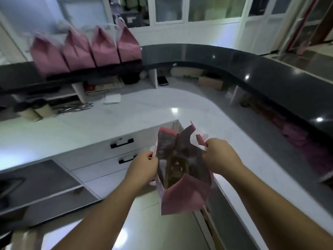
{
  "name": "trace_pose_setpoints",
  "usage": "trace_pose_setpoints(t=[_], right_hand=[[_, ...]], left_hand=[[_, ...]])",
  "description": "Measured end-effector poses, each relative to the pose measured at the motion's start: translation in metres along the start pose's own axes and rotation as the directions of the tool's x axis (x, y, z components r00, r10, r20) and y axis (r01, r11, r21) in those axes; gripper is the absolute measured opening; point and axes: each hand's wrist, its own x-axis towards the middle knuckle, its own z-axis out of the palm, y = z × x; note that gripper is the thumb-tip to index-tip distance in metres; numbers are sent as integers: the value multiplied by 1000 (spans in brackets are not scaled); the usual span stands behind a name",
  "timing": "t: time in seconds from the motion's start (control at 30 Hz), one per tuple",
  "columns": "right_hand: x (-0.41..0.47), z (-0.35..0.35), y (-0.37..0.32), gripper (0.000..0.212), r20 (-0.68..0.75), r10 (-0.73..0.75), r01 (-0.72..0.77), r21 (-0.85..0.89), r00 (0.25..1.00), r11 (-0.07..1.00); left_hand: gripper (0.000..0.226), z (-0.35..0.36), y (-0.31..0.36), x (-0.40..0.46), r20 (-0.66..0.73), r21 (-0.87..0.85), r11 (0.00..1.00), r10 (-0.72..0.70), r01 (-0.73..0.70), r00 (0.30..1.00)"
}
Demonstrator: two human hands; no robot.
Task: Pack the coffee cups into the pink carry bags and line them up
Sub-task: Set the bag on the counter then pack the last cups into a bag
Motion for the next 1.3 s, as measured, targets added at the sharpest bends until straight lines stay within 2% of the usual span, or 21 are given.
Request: trace_pose_setpoints(t=[0.2,0.33,0.47,0.53,0.7,0.93,1.03,1.3], right_hand=[[65,13,-65,25,88,-174,174,11,981,985],[96,23,-118,38,203,-314,312,42,927,949],[117,36,-175,14,153,-418,418,34,895,908],[127,44,-206,13,137,-446,443,59,884,895],[152,70,-282,10,90,-438,426,125,895,896],[178,101,-377,18,95,-349,335,136,932,932],[189,112,-408,27,89,-339,325,143,937,935],[241,133,-464,27,120,-335,317,146,934,937]], left_hand=[[31,-38,-13,36,-133,-23,992,-122,120,984],[32,-68,-31,51,-239,-71,982,-184,172,953],[32,-114,-53,70,-323,-119,974,-224,195,920],[32,-140,-66,83,-344,-136,971,-231,195,910],[29,-207,-107,124,-359,-122,976,-212,179,909],[28,-292,-161,188,-329,-139,977,-199,162,923],[32,-315,-177,211,-314,-147,978,-190,150,930],[26,-352,-199,283,-298,-131,977,-202,169,933]])
